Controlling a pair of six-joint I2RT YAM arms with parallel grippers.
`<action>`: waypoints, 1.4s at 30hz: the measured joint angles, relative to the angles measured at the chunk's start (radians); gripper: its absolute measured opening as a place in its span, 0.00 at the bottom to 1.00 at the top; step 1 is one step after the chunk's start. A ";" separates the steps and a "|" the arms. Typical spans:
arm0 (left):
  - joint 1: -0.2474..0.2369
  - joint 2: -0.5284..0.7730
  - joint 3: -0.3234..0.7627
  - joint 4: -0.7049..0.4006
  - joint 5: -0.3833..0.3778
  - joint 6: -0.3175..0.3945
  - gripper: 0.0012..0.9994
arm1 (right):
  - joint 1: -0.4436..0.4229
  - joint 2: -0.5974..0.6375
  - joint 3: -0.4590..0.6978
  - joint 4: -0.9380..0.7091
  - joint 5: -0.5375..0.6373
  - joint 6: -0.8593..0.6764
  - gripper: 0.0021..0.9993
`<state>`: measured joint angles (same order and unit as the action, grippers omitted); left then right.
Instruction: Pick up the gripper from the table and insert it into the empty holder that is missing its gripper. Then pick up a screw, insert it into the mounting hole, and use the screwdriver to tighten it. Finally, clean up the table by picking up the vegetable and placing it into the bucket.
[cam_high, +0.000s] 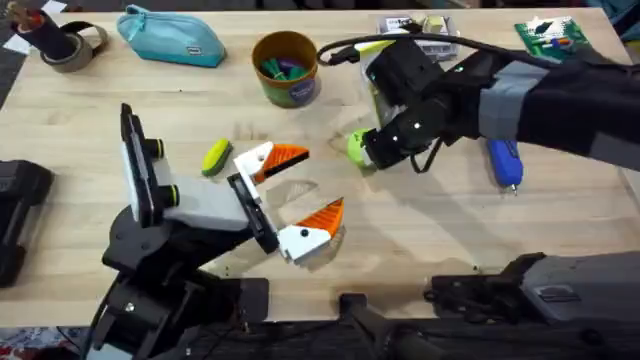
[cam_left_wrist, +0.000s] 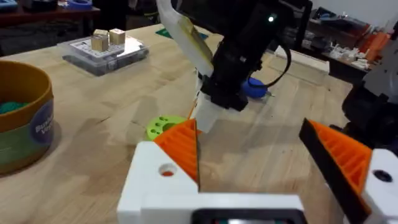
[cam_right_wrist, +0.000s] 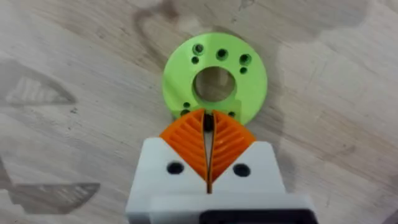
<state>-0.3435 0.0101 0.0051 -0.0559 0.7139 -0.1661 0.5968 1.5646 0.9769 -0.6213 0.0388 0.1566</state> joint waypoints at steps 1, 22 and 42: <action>0.000 0.000 0.000 0.000 0.000 0.000 1.00 | 0.000 0.002 0.004 -0.008 -0.003 0.000 0.00; 0.000 0.000 0.000 0.000 0.000 0.000 1.00 | 0.000 -0.068 0.624 -0.582 0.009 -0.061 0.00; 0.000 0.000 0.000 0.000 0.000 0.000 1.00 | 0.123 -0.016 0.902 -0.707 -0.107 -0.283 0.00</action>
<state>-0.3435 0.0101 0.0051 -0.0559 0.7139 -0.1661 0.7202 1.5483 1.8790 -1.3281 -0.0687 -0.1267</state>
